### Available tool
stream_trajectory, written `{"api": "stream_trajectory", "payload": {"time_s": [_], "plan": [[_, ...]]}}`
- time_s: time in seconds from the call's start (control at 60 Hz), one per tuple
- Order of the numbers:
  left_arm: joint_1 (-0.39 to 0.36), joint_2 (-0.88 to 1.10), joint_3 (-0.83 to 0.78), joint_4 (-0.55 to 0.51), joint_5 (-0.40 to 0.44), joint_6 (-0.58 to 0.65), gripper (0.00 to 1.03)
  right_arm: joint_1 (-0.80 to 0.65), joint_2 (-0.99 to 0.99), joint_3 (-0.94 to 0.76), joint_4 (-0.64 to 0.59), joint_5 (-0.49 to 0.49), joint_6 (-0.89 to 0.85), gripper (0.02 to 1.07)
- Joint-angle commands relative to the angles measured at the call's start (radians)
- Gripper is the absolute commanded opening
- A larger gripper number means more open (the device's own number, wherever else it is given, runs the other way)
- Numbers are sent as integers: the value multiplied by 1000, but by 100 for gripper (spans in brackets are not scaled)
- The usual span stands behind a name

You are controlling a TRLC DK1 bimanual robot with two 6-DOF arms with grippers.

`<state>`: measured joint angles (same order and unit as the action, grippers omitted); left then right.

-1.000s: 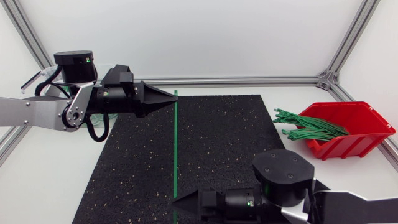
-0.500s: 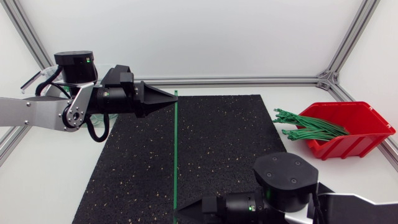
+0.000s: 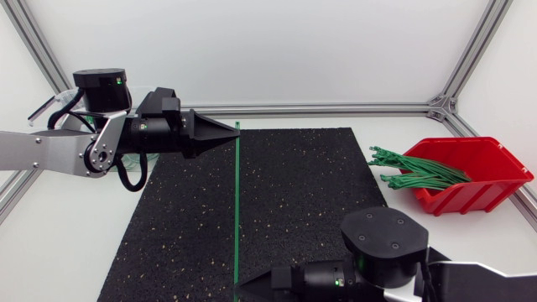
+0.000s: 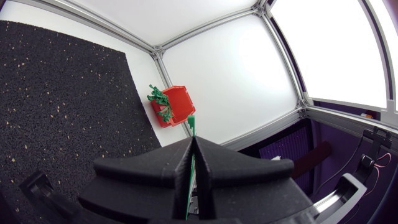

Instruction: Take a green cable tie from the red box, thread the tail through the head to close it, then place it in the transparent bin on the left.

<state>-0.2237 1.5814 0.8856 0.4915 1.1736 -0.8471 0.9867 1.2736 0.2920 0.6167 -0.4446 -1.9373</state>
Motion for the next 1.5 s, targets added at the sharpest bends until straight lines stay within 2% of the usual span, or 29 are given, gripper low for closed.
{"api": "stream_trajectory", "payload": {"time_s": [0.0, 0.333, 0.467, 0.5, 0.533, 0.717, 0.817, 0.917, 1.1, 1.333, 1.483], "plan": [[-2, 6, 16, 16, 11, -30, 4, 7, -5, 12, -2, 4, 6, 31], [-5, 2, 12, 16, 11, -30, 4, 4, -3, 29, 0, 6, 8, 30], [-6, 0, 12, 16, 11, -30, 4, 6, 0, 26, 0, 6, 11, 23], [-6, 0, 12, 16, 11, -30, 4, 6, 0, 26, 0, 6, 11, 18], [-6, 0, 12, 16, 11, -30, 4, 6, 3, 24, -2, 7, 11, 8], [-6, 0, 9, 16, 11, -29, 4, 1, 12, 24, 3, 9, 11, 8], [-5, -3, 6, 18, 11, -26, 4, -3, -3, 12, 5, -22, 28, 8], [-5, -8, 1, 18, 11, -21, 4, -8, -36, 4, 0, -62, 92, 8], [-3, -20, -8, 18, 11, -20, 4, -3, -66, -25, -2, -55, 233, 8], [-5, -40, -23, 19, 11, -18, 4, -5, -71, -37, 37, -60, 485, 8], [-9, -74, -50, 19, 11, 6, 4, -3, -88, -42, 57, -88, 730, 8]]}}
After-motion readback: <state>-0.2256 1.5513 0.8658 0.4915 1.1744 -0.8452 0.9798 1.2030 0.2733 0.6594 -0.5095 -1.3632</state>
